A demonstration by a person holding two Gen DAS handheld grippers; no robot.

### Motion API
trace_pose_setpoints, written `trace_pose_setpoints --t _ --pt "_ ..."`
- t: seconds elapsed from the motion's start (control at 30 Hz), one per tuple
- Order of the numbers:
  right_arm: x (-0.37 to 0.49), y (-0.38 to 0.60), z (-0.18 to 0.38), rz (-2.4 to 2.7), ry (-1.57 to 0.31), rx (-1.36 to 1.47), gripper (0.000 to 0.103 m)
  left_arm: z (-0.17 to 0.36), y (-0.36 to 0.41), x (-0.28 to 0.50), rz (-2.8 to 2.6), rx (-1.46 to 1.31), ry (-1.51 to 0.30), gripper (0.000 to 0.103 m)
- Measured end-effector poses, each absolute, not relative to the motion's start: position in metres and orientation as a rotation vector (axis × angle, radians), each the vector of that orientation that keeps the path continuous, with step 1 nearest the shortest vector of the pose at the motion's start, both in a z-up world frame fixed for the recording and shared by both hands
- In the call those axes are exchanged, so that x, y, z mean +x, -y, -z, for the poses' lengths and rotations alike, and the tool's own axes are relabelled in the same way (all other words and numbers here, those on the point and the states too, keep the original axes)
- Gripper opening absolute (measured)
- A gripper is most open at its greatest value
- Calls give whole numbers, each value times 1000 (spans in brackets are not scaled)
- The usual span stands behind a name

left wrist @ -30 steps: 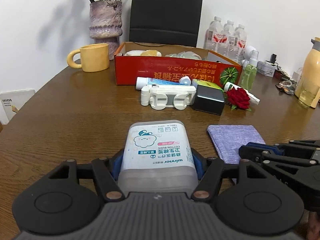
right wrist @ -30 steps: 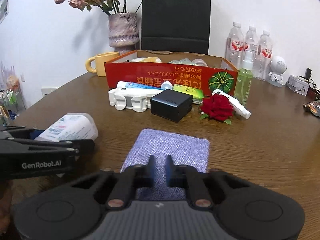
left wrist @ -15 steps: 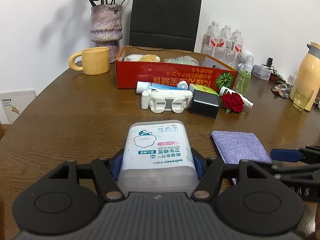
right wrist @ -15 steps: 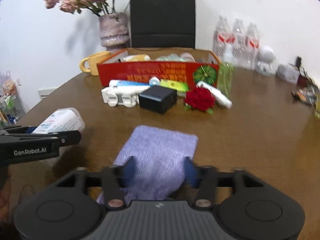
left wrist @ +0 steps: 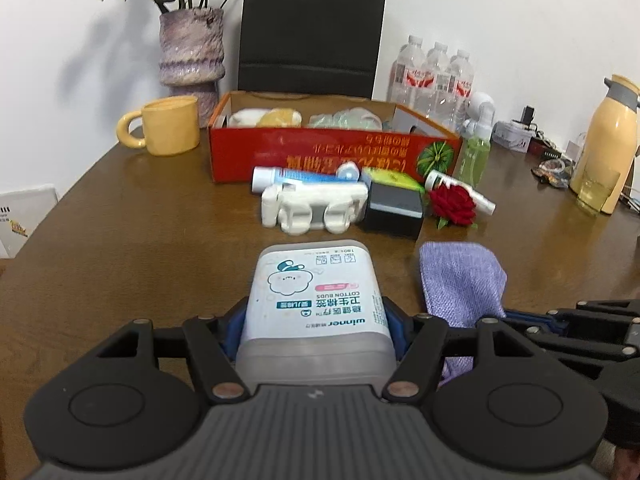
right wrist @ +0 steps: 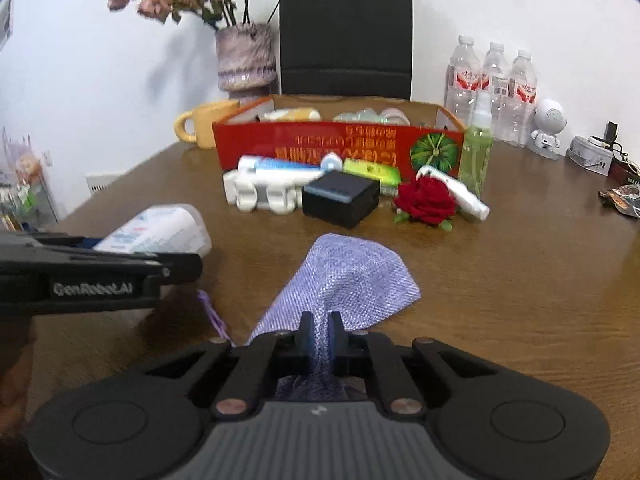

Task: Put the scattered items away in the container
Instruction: 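Carry the cotton-bud box and purple pouch with both tools toward the box, then open both tools to drop the cotton-bud box and pouch inside, withdraw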

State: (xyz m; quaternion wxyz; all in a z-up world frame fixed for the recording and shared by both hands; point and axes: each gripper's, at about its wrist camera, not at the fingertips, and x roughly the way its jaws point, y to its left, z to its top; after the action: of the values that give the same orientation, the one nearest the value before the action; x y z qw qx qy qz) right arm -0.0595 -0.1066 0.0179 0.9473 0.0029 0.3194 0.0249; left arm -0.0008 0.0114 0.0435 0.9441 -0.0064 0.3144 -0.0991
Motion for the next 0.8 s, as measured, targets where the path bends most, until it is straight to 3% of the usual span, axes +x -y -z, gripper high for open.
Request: trace_pose_setpoints --t 0.23,0.47,0.6,0.8 --pt "-43 121 -71 -80 -534 -11 6 -76 -6 40 234 -31 -605 67" --pt "49 152 -142 -90 -456 -75 6 -136 -10 153 164 -23 -585 67" --pt "138 169 -163 -55 -544 -115 6 -136 -9 226 101 -17 -645 67" --pt "234 175 -130 -7 -759 -68 7 -94 -4 293 101 -75 -786 67"
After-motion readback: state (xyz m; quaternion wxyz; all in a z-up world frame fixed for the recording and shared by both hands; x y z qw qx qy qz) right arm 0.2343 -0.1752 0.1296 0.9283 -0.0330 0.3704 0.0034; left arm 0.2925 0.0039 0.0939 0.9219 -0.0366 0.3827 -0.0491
